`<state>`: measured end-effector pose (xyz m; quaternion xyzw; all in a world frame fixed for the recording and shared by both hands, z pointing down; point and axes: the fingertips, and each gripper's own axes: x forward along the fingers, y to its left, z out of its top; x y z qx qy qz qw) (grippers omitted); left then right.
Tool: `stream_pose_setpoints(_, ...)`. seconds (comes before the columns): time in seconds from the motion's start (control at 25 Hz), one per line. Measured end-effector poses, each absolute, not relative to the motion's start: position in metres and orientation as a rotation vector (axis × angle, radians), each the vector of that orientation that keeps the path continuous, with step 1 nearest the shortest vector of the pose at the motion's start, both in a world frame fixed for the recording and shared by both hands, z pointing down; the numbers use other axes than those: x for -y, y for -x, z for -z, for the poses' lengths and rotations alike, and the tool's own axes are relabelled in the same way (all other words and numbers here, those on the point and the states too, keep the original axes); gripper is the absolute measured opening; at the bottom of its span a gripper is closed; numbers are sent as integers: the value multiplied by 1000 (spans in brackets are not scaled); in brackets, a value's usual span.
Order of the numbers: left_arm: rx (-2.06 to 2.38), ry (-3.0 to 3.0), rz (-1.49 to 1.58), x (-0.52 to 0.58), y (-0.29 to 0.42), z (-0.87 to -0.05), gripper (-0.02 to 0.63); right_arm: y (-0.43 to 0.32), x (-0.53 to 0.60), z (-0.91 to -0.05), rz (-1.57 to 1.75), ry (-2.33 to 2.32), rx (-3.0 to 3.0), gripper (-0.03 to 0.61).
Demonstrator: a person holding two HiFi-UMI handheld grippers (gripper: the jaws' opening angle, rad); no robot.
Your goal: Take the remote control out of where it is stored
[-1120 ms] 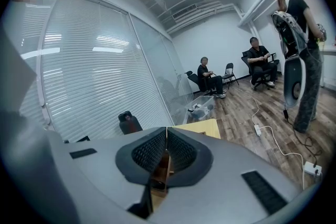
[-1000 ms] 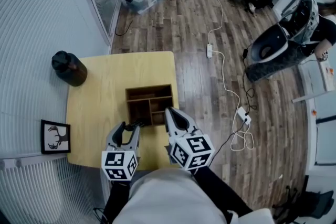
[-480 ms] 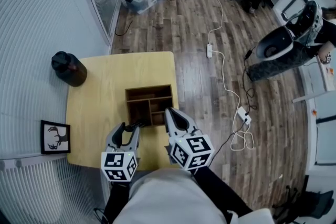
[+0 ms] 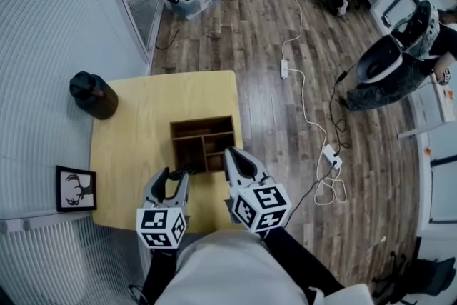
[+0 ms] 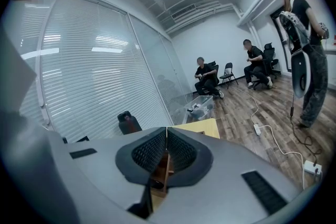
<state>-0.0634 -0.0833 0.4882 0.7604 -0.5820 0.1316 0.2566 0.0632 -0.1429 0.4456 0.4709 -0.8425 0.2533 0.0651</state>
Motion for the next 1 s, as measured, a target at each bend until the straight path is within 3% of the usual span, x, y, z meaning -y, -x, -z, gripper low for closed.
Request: stream_pose_setpoints(1.0, 1568, -2050, -295, 85, 67, -481, 212, -64, 143, -447, -756, -1434, 2532, 6)
